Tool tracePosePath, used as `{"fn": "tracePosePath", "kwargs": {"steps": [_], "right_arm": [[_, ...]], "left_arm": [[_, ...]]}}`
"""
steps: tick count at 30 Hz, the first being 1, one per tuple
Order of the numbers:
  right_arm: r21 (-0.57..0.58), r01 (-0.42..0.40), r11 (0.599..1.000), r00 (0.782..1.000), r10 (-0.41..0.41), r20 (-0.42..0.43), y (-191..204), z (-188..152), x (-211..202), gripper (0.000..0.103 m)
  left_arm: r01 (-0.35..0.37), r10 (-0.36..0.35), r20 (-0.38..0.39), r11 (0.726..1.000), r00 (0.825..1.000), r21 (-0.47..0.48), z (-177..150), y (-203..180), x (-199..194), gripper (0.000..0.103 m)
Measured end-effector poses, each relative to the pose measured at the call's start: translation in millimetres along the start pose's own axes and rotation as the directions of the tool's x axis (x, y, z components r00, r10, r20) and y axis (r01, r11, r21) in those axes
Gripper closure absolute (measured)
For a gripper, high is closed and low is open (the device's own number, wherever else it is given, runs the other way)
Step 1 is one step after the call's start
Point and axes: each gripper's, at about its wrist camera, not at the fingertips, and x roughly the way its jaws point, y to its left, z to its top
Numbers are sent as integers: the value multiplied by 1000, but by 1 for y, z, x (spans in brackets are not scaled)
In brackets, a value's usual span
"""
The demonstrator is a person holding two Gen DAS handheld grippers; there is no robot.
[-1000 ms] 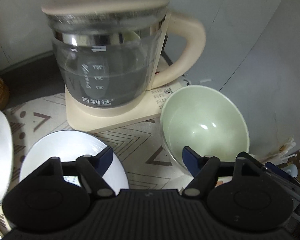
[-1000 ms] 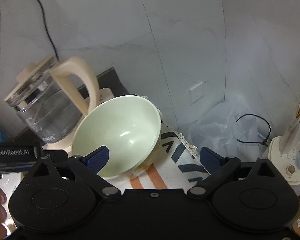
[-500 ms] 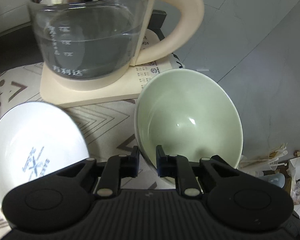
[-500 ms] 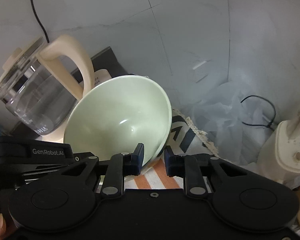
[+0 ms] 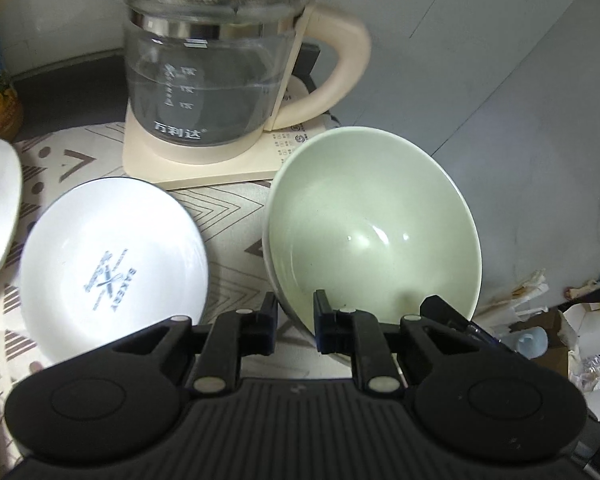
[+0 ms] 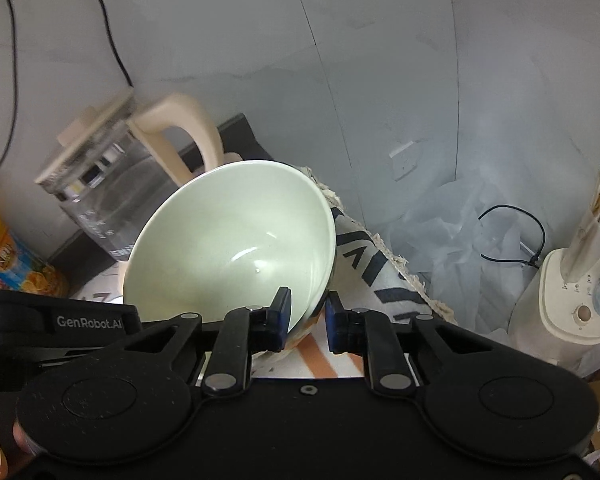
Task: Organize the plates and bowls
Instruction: 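Lift the small green bowl and carry it over the bowl stack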
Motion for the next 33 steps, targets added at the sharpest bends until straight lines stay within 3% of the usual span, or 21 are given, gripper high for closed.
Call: {"fn": "tracePosePath", "kwargs": {"steps": [11, 33], "right_arm": [[15, -9, 1000, 996, 8, 91, 20, -24, -63, 88], [-50, -71, 996, 992, 76, 104, 46, -95, -131, 88]], "left_arm": [[15, -15, 55, 1000, 998, 0, -35, 19, -57, 87], [8, 0, 111, 998, 994, -70, -117, 64, -133, 87]]}}
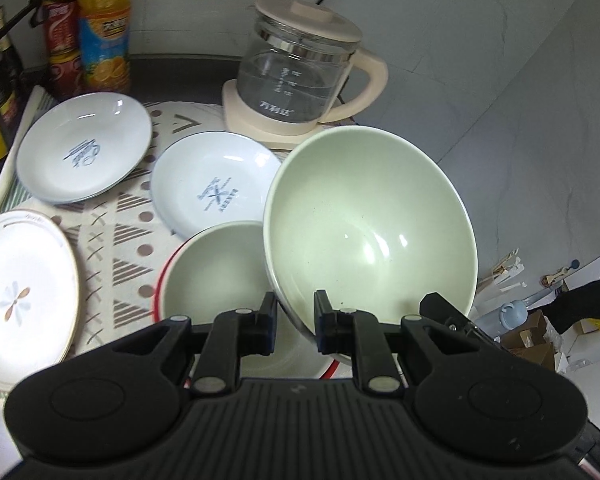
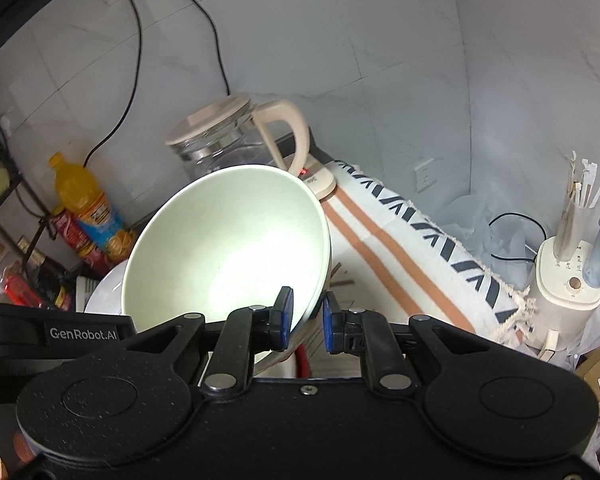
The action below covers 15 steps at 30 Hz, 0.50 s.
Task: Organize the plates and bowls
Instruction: 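Lift the small green bowl and carry it over the bowl stack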
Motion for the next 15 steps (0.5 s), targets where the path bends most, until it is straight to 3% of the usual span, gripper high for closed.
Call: {"fn": "tracePosePath", "kwargs": {"steps": [15], "right_arm": [[-80, -23, 997, 997, 16, -80, 29, -29, 2, 87]], "left_arm": [[-20, 18, -23, 996, 1000, -83, -18, 42, -1, 87]]}}
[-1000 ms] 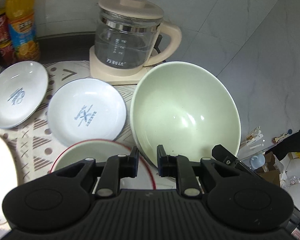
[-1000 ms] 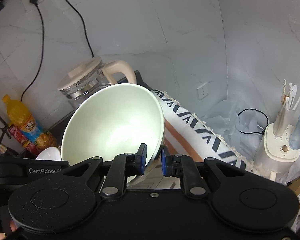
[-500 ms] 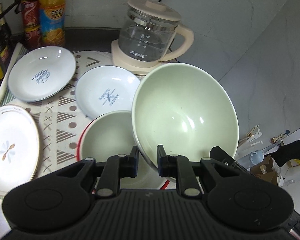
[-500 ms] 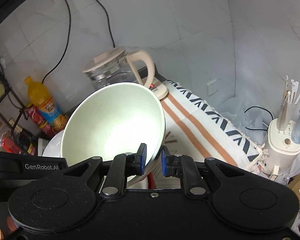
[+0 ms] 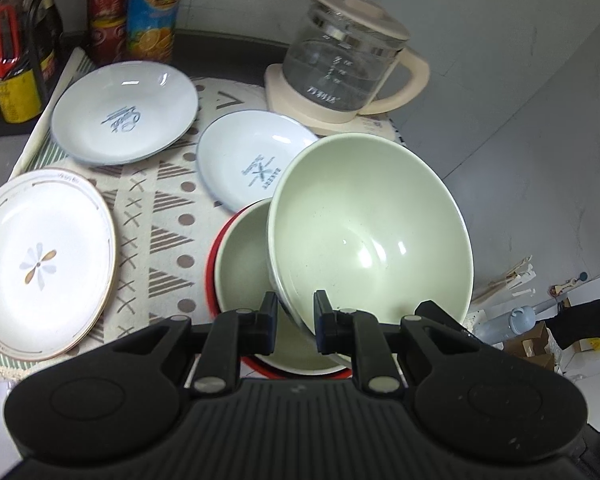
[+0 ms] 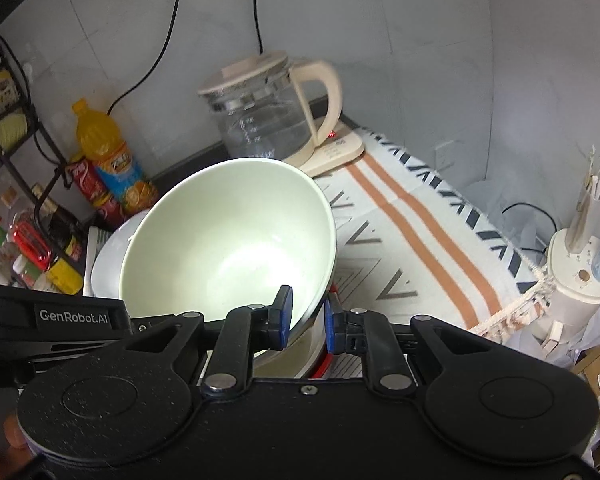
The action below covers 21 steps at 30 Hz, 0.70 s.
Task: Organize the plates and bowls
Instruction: 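Lift the small green bowl and carry it over the bowl stack, then lower the small bowl into the stack and open both grippers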
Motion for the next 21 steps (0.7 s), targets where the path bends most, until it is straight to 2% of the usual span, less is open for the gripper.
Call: {"fn": "tracePosePath", "kwargs": {"steps": [11, 17, 21], "right_arm": [[-12, 11, 1000, 997, -11, -70, 4, -3, 20, 86], [-36, 21, 999, 992, -26, -124, 9, -3, 36, 87], [-33, 29, 999, 987, -33, -158, 12, -5, 44, 86]], "left_arm": [[-32, 30, -63, 999, 998, -26, 0, 7, 19, 86], [-69, 62, -128, 996, 990, -52, 1, 16, 33, 86], [-80, 76, -149, 997, 986, -22, 4, 14, 35, 84]]}}
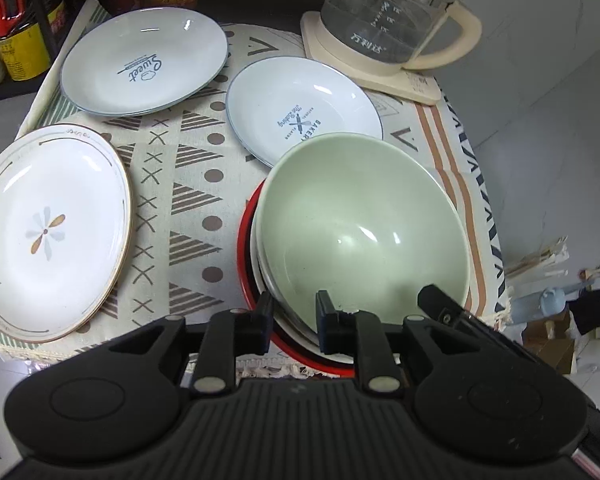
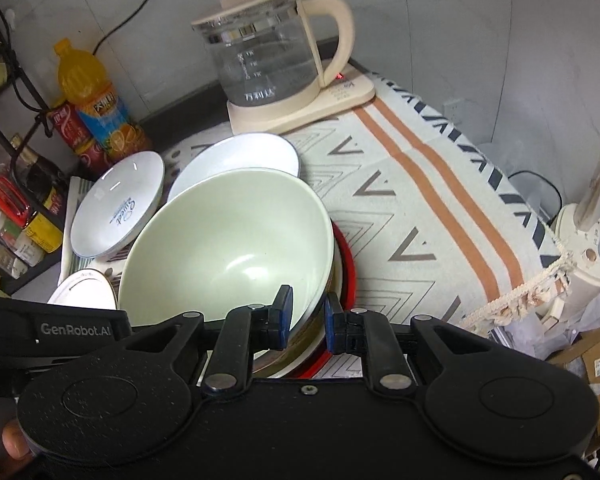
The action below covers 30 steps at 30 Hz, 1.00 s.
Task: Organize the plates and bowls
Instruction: 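Lower the small bowl into the stack and open both grippers, then move both grippers toward the white plate printed 'Sweet'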
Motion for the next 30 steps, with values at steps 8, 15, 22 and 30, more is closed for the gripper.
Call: {"fn": "tracePosePath", "kwargs": {"steps": [8, 15, 22, 30], "right_arm": [[9, 31, 999, 999, -31, -12, 2, 3, 1, 83], [37, 22, 999, 1000, -22, 5, 5, 2, -14, 51], [19, -21, 1000, 999, 20, 48, 20, -6, -35, 33], [-40, -62, 997, 996, 64, 61, 49, -30, -52, 20]], "left_arm": [[-10, 10, 4, 1000, 1000, 6, 6, -1, -15, 48], [-33, 34, 60, 999, 998, -17, 2, 12, -39, 36], [-52, 61, 131, 996, 989, -68, -17, 38, -68, 19], [-78, 97, 154, 989, 983, -128, -48, 86, -92, 19]]}}
